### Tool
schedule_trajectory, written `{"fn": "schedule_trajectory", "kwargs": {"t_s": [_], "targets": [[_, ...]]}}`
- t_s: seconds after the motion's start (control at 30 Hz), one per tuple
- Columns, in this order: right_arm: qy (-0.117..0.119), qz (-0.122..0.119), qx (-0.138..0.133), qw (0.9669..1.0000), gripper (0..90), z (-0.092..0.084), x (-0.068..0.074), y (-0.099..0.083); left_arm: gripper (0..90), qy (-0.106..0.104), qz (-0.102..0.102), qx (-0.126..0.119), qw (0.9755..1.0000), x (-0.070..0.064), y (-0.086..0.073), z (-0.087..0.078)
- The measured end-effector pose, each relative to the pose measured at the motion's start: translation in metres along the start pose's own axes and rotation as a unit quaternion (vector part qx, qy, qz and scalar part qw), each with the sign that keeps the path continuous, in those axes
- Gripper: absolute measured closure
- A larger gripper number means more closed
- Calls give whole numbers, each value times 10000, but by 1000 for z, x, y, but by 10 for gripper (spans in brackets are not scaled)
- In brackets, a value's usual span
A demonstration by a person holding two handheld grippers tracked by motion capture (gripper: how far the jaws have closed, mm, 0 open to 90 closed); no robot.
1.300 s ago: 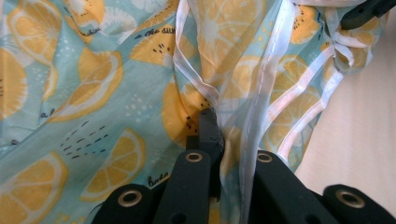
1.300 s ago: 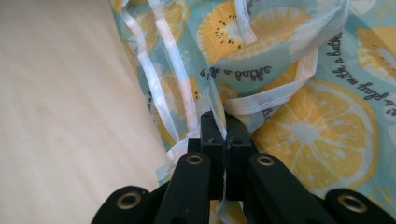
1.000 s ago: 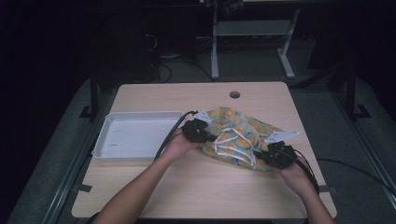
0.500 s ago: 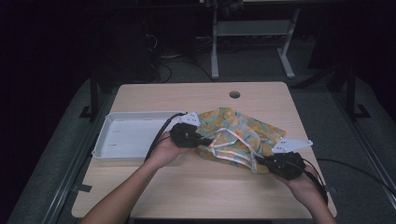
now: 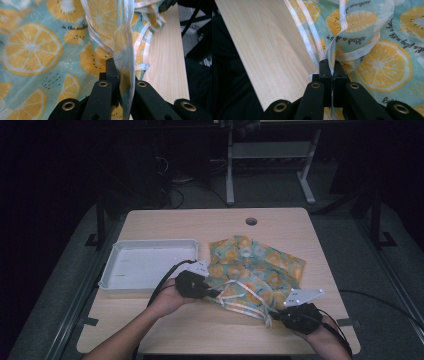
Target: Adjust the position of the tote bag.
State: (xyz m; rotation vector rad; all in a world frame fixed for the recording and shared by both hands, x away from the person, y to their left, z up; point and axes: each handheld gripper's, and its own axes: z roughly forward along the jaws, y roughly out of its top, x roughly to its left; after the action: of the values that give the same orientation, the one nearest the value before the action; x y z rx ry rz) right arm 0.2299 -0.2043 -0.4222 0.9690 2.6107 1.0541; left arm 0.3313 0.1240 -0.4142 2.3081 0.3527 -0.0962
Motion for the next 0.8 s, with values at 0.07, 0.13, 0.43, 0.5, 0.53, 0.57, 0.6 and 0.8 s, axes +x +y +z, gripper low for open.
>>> {"fn": "schedule_trajectory", "kwargs": {"t_s": [0.07, 0.13, 0.43, 0.5, 0.53, 0.57, 0.6, 0.8], "targets": [[69, -15, 81, 9999, 888, 2, 2, -2, 883, -39, 1, 96, 9999, -2, -5, 3], [128, -37, 144, 9998, 886, 4, 5, -5, 880, -79, -24, 186, 9998, -5, -10, 5], [288, 67, 297, 9991, 747, 9, 9, -13, 663, -124, -116, 348, 9992, -12, -23, 9], [235, 109, 265, 9993, 692, 8, 10, -13, 588, -86, -129, 341, 9993, -13, -23, 4], [245, 134, 245, 9993, 656, 6, 9, -13, 546, -121, -168, 330, 9992, -13, -23, 3], [249, 156, 230, 9993, 616, 4, 9, -13, 517, -141, -164, 303, 9993, -14, -22, 0], [207, 157, 197, 9995, 572, 3, 9, -13, 481, -131, -175, 298, 9993, -14, -22, -2], [146, 167, -50, 9997, 409, -12, 9, -14, 423, -107, -193, 55, 9997, -14, -17, -17]]}}
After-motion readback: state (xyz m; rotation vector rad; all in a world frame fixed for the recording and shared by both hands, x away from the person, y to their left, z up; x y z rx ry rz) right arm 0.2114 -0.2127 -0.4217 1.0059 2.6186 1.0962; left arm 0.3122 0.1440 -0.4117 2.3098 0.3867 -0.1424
